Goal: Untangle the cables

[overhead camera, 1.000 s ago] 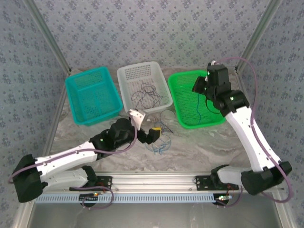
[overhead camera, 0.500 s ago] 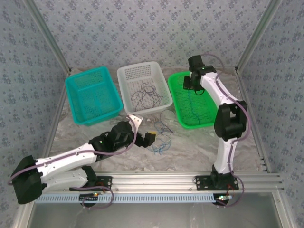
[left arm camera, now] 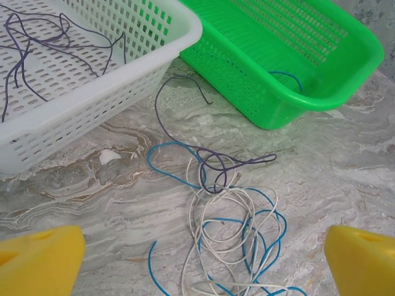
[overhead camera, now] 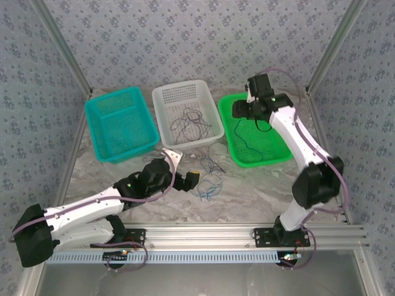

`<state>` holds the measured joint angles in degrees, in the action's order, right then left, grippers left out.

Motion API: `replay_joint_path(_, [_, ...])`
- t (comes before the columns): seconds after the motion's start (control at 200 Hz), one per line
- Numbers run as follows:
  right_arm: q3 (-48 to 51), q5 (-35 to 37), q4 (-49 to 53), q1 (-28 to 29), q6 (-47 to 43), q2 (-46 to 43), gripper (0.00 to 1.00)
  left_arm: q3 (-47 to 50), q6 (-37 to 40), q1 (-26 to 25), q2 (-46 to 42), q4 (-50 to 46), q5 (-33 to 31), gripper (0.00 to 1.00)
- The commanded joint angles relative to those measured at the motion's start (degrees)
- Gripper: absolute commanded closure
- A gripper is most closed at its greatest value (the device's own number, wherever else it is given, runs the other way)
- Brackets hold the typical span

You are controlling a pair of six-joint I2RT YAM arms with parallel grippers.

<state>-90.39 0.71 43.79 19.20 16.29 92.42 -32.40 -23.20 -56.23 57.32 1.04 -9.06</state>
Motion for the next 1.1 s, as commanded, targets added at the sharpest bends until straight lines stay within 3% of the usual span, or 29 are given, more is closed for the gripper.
replay_joint_path(0.0, [7.9, -4.1, -0.3, 4.8, 3.6, -5.2, 0.32, 0.5, -1.0, 0.4, 1.8, -0.5, -0.6, 0.01])
replay_joint_path(0.22, [25.9, -3.2, -5.6, 15.4, 7.7, -12.6, 0.34, 0.0, -1.7, 0.9, 4.4, -0.4, 0.1, 0.00])
replay_joint_path(0.455, [39.0, -4.5, -9.8, 18.8, 21.0, -18.5, 0.38, 1.1, -4.3, 2.8, 4.5, -1.4, 0.0, 0.00])
replay_joint_path(0.695, [44.5, -7.6, -14.6, 21.7, 26.2, -17.8, 0.41, 0.8, -4.8, 3.4, 6.1, -1.2, 1.1, 0.01])
replay_joint_path(0.854, [44.0, -3.7, -13.1, 25.5, 27.4, -19.4, 0.42, 0.1, -4.6, 3.4, 6.9, -1.8, 1.4, 0.01])
replay_joint_path(1.094, [44.5, -3.8, -14.5, 28.2, 31.5, -17.6, 0.47, -0.4, -4.6, 3.4, 8.1, -0.9, 1.8, 0.01])
